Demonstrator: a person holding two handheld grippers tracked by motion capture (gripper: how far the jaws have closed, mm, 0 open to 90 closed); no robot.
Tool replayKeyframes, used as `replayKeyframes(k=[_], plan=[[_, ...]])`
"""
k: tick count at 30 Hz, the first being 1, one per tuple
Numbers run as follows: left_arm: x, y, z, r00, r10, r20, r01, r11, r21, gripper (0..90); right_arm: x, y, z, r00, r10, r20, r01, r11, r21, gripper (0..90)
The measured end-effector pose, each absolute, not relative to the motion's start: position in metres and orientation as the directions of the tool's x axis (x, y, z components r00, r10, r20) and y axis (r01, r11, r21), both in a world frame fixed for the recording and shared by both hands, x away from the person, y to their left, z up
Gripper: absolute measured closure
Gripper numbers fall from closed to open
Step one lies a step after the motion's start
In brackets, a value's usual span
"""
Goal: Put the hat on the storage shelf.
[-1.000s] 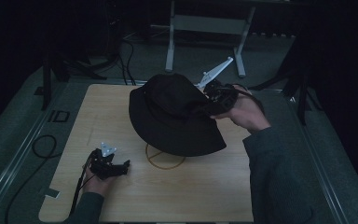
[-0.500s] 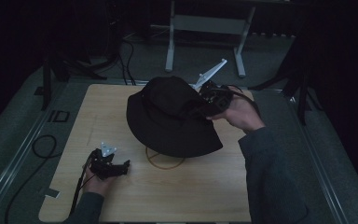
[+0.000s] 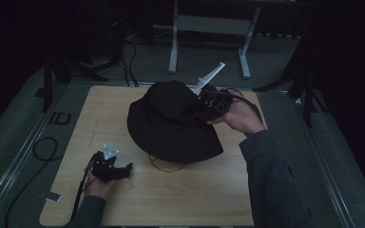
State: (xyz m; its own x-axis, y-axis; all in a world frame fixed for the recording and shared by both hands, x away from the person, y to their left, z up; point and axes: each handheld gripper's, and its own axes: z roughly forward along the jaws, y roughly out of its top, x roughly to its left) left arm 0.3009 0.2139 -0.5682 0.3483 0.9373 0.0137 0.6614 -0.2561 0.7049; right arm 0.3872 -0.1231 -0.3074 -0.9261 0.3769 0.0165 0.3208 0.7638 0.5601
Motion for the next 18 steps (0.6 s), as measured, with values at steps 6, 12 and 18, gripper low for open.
replayKeyframes(k=[6, 12, 18], plan=[[0.3009, 0.2139, -0.5682, 0.349, 0.937, 0.014, 0.661, -0.256, 0.705, 9.4, 0.3875, -0.1196, -0.3106, -0.927, 0.375, 0.020, 0.323, 0.771, 0.549, 70.6], [0.3009, 0.2139, -0.5682, 0.348, 0.937, 0.014, 0.661, -0.256, 0.705, 9.4, 0.3882, -0.1185, -0.3106, -0.920, 0.392, 0.024, 0.339, 0.762, 0.552, 61.4], [0.3009, 0.2139, -0.5683, 0.348, 0.937, 0.014, 0.661, -0.256, 0.705, 9.4, 0.3870, -0.1165, -0.3077, -0.919, 0.393, 0.002, 0.321, 0.746, 0.583, 64.6]])
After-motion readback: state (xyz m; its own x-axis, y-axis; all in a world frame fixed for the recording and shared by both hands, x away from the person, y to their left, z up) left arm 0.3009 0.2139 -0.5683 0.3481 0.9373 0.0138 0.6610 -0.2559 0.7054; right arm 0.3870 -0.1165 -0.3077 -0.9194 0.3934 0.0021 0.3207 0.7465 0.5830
